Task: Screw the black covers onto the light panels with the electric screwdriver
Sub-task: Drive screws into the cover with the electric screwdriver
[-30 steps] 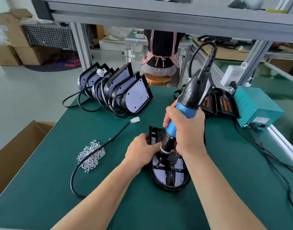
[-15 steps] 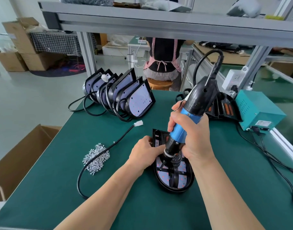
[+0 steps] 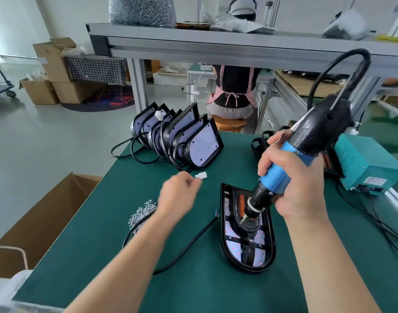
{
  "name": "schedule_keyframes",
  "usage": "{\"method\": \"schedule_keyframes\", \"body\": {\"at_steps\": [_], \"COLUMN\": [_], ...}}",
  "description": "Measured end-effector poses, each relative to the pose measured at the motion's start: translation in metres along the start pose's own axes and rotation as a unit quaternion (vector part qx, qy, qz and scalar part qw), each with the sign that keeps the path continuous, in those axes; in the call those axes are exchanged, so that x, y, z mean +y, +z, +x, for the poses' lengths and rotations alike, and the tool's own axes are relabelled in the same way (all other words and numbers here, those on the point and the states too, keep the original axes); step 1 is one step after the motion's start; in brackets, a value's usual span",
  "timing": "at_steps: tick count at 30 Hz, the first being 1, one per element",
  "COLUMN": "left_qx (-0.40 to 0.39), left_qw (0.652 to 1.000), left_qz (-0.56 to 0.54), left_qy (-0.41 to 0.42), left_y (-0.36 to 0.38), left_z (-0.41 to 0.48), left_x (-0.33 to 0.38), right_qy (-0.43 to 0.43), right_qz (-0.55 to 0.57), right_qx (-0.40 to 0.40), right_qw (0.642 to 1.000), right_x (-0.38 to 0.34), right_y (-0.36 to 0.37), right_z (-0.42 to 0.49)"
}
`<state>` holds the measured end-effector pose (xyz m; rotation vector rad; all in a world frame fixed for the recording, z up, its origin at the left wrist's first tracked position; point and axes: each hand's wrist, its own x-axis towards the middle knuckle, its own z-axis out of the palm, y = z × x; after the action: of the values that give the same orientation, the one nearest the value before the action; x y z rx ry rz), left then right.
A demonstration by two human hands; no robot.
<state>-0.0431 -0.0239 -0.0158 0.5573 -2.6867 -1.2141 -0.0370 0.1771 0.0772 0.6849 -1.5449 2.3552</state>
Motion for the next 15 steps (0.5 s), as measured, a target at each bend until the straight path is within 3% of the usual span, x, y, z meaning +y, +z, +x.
{"method": "schedule_keyframes", "body": {"at_steps": [2, 6, 9, 15], "left_qx": [0.04, -0.055, -0.1, -0.115], "left_qw": [0.996, 0.981, 0.973, 0.967], "left_qz": [0.076, 0.158, 0.187, 0.217], "left_qy": [-0.036, -0.103, -0.091, -0.067], "left_y": [-0.032, -0.057, -0.051, -0.045], "left_z": [0.02, 0.04, 0.042, 0.043], "left_x": [-0.018, -0.037, -0.037, -0.036], "right_qy": [-0.002, 0.004, 0.019, 0.008], "right_qz": [-0.004, -0.005, -0.005, -0.012], "right_qx": [0.04, 0.101, 0.123, 0.131], "right_qw": [0.999, 0.995, 0.992, 0.991], "right_x": [0.0, 0.001, 0.001, -0.002], "right_y": [-0.004, -0.008, -0.01, -0.014], "right_z": [-0.002, -0.006, -0.007, -0.01]}}
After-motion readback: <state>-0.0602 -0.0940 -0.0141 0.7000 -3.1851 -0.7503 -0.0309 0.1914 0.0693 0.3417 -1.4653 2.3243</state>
